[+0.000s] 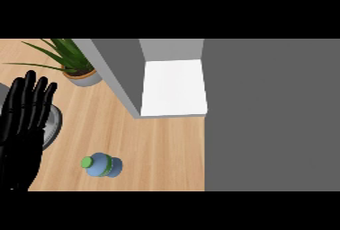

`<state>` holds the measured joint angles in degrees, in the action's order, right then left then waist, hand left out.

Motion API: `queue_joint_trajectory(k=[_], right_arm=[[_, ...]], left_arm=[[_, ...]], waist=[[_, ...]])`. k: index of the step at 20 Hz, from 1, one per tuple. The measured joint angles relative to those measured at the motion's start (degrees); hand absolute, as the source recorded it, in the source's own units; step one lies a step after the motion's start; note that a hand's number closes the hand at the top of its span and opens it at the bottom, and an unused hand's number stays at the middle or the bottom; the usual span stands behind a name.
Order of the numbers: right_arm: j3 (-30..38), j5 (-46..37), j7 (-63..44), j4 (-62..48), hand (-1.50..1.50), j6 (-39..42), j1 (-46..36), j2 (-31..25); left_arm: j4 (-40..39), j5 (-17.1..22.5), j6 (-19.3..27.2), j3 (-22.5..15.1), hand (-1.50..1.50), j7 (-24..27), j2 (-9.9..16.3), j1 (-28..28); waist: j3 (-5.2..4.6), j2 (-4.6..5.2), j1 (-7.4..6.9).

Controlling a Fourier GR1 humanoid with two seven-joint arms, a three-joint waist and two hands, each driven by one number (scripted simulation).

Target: Pick up the bottled water, place it into the cabinet and close the cabinet

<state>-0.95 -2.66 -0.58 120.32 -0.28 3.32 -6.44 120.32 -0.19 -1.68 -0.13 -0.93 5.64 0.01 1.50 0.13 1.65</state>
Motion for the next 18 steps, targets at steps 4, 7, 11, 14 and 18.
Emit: queue_joint_trajectory(k=[4, 7, 11, 14, 18], right_arm=[[0.6, 2.2, 0.4, 3.4, -1.5, 0.7, 3.3, 0.6], [-0.6, 5.3, 0.1, 5.4, -1.5, 3.0, 5.3, 0.7], [-4.6, 10.6, -2.2, 9.6, -1.5, 8.3, 10.4, -0.3], [-6.5, 12.7, -3.8, 15.0, -1.5, 10.2, 15.1, -0.8], [-8.7, 13.0, -3.6, 18.2, -1.5, 12.2, 20.9, -1.1]], left_arm=[[0.9, 3.8, -3.1, 0.7, -1.5, 0.0, 1.1, 0.3], [0.5, 9.4, -6.6, 1.7, -1.5, 0.6, 1.6, 2.1], [2.1, 17.4, -8.8, 2.5, -1.5, -4.3, 1.7, 6.3], [6.4, 21.3, -9.6, 3.4, -1.5, -7.7, 2.3, 10.1], [10.7, 26.2, -10.4, 6.8, -1.5, -11.7, 4.0, 13.9]], waist=[[-0.94, -0.14, -0.88], [-1.25, -0.21, -1.33], [-1.42, -0.4, -1.52], [-1.46, -0.42, -1.57], [-1.49, -0.41, -1.53]])
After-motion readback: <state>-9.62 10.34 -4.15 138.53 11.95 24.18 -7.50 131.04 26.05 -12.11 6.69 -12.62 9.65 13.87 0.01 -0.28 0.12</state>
